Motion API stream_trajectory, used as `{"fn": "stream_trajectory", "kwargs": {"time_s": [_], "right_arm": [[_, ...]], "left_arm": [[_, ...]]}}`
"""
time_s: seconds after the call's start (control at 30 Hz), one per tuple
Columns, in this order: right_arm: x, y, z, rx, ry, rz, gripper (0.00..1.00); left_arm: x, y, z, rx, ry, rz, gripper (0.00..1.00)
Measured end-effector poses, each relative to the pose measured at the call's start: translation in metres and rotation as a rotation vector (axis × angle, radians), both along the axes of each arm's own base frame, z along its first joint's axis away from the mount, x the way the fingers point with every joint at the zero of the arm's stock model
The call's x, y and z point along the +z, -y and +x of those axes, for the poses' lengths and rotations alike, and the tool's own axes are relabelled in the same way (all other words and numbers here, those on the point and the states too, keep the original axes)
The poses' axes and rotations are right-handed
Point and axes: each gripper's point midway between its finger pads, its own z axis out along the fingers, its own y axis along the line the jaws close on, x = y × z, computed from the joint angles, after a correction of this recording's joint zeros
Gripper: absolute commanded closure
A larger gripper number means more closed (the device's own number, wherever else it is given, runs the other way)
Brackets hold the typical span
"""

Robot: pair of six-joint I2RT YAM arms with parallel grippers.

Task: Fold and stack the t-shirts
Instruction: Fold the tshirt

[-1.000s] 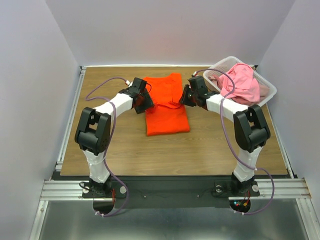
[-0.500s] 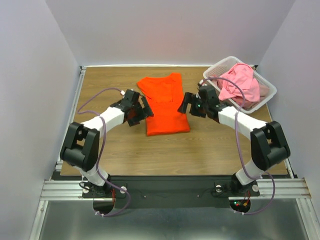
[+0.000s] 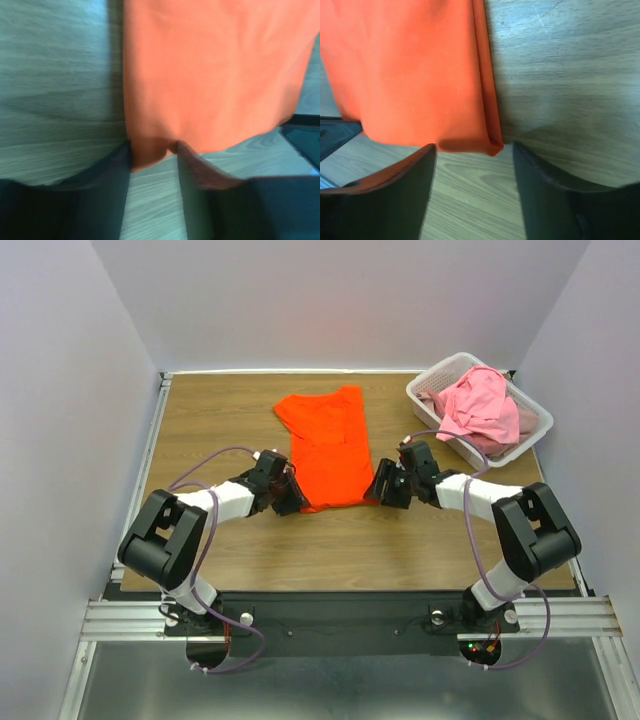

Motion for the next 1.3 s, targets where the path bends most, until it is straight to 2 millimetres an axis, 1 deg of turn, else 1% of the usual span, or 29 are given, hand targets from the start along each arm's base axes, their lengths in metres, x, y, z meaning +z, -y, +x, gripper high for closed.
{"fn": "stream_trajectory", "kwargs": {"time_s": [0.03, 0.07, 0.1, 0.13, 0.17, 0.27, 0.3, 0.33, 0.4, 0.43, 0.47, 0.5, 0.53, 0.57, 0.63, 0.7, 0.73, 0.8, 0.87, 0.93, 0.97, 1.07, 1.13, 1.2, 1.23, 1.3], "right_arm": [[-0.002, -0.001, 0.000, -0.002, -0.006, 0.005, 0.38], [-0.003, -0.003, 0.002, -0.003, -0.007, 0.015, 0.46], [-0.004, -0.005, 0.004, -0.006, -0.006, 0.025, 0.49], [-0.004, -0.006, 0.005, -0.005, -0.002, 0.028, 0.53], [-0.005, -0.007, 0.005, -0.008, -0.005, 0.032, 0.66], [-0.009, -0.009, 0.006, -0.008, -0.012, 0.041, 0.87], [-0.010, -0.009, 0.006, -0.009, -0.014, 0.043, 0.89], [-0.012, -0.009, 0.004, -0.008, -0.019, 0.046, 0.93], [-0.015, -0.008, -0.001, -0.004, -0.024, 0.052, 0.94], [-0.015, -0.007, -0.005, -0.001, -0.025, 0.055, 0.94], [-0.014, -0.004, -0.012, 0.002, -0.025, 0.058, 0.94], [-0.013, -0.003, -0.017, 0.005, -0.026, 0.060, 0.94], [-0.009, 0.001, -0.028, 0.012, -0.020, 0.067, 0.94], [-0.006, 0.004, -0.036, 0.018, -0.015, 0.069, 0.94], [0.001, 0.010, -0.051, 0.026, -0.010, 0.073, 0.94], [0.015, 0.017, -0.066, 0.034, 0.023, 0.083, 0.94], [0.024, 0.021, -0.074, 0.037, 0.037, 0.087, 0.94], [0.041, 0.025, -0.084, 0.040, 0.077, 0.103, 0.94], [0.063, 0.028, -0.093, 0.045, 0.131, 0.129, 0.94], [0.080, 0.030, -0.099, 0.052, 0.175, 0.152, 0.94], [0.092, 0.030, -0.103, 0.059, 0.202, 0.170, 0.94], [0.108, 0.029, -0.106, 0.071, 0.216, 0.185, 0.94], [0.120, 0.027, -0.100, 0.075, 0.223, 0.183, 0.94], [0.128, 0.024, -0.091, 0.074, 0.220, 0.170, 0.94], [0.130, 0.023, -0.086, 0.071, 0.220, 0.162, 0.94], [0.138, 0.019, -0.069, 0.062, 0.215, 0.140, 0.94]], "left_arm": [[-0.001, 0.000, -0.001, -0.006, 0.002, 0.004, 0.75], [-0.005, 0.001, -0.003, -0.004, -0.009, -0.002, 0.89], [-0.006, 0.001, -0.005, -0.004, -0.014, -0.007, 0.93], [-0.007, 0.002, -0.006, -0.002, -0.016, -0.016, 1.00], [-0.007, 0.003, -0.006, -0.003, -0.016, -0.019, 1.00], [-0.007, 0.005, -0.007, -0.002, -0.012, -0.035, 1.00], [-0.008, 0.006, -0.007, -0.002, -0.010, -0.038, 1.00], [-0.008, 0.007, -0.007, -0.003, -0.010, -0.043, 1.00], [-0.008, 0.010, -0.010, -0.012, -0.006, -0.052, 1.00], [-0.007, 0.013, -0.014, -0.021, 0.000, -0.054, 1.00], [-0.007, 0.015, -0.022, -0.033, -0.003, -0.055, 1.00], [-0.007, 0.019, -0.034, -0.052, -0.007, -0.055, 1.00], [-0.007, 0.021, -0.040, -0.061, -0.008, -0.052, 1.00], [-0.007, 0.025, -0.060, -0.093, -0.019, -0.051, 1.00], [-0.003, 0.032, -0.089, -0.143, -0.024, -0.060, 1.00], [0.004, 0.038, -0.116, -0.184, -0.028, -0.082, 1.00], [0.011, 0.041, -0.131, -0.208, -0.028, -0.107, 1.00], [0.023, 0.047, -0.152, -0.244, -0.029, -0.143, 1.00], [0.038, 0.055, -0.164, -0.270, -0.013, -0.190, 1.00], [0.053, 0.060, -0.172, -0.288, 0.006, -0.233, 1.00], [0.060, 0.061, -0.175, -0.295, 0.010, -0.248, 1.00], [0.075, 0.062, -0.174, -0.284, 0.022, -0.260, 1.00], [0.084, 0.062, -0.169, -0.266, 0.034, -0.252, 1.00], [0.096, 0.064, -0.162, -0.246, 0.056, -0.246, 1.00], [0.101, 0.064, -0.158, -0.232, 0.069, -0.241, 1.00], [0.109, 0.062, -0.150, -0.204, 0.088, -0.230, 1.00]]}}
